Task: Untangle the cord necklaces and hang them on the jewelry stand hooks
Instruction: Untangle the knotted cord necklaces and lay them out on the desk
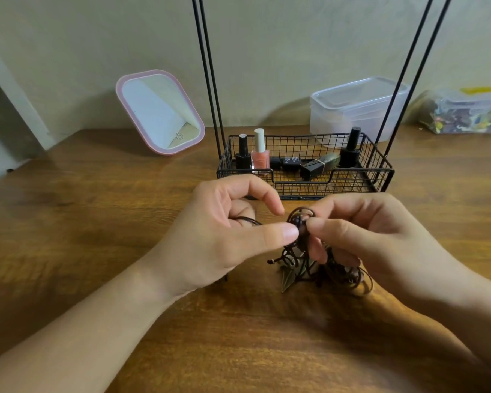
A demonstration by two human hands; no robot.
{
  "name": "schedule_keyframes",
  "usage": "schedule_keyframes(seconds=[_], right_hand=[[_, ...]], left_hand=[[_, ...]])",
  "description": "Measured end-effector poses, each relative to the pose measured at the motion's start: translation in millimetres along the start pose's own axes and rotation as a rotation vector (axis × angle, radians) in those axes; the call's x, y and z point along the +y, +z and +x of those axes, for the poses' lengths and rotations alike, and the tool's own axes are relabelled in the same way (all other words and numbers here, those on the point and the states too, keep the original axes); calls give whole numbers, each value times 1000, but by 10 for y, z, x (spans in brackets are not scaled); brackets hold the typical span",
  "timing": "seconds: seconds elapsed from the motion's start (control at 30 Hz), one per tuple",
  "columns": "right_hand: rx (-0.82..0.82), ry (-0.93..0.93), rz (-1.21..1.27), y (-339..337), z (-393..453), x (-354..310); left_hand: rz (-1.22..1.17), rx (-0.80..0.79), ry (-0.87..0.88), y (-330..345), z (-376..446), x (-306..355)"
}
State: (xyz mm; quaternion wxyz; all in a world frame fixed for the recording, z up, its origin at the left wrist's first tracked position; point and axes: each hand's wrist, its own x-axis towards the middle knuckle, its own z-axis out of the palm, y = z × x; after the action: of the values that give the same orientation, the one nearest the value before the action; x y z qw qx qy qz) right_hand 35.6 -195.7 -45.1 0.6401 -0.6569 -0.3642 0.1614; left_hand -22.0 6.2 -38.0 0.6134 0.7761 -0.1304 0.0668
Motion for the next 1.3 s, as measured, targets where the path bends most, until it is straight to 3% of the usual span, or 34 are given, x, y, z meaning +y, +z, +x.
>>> schedule_keyframes(seconds=[0.3,0.53,0.9,1.17,1.23,1.3], right_hand=[[-3,82,101,9,16,25],[-37,48,82,-1,-1,24],[99,127,75,13,10,-18],[128,183,-126,29,4,-51],[153,133,-246,29,-8,-26],[254,-37,-394,34,-32,-7]], left_hand=[[282,20,93,44,-64,-12],[257,62,200,59,-46,-42],[-163,26,69,24,24,-101],[-151,196,104,146,4,-94],[-198,186,61,147,1,-81],[-251,171,-17,136,6,-64]])
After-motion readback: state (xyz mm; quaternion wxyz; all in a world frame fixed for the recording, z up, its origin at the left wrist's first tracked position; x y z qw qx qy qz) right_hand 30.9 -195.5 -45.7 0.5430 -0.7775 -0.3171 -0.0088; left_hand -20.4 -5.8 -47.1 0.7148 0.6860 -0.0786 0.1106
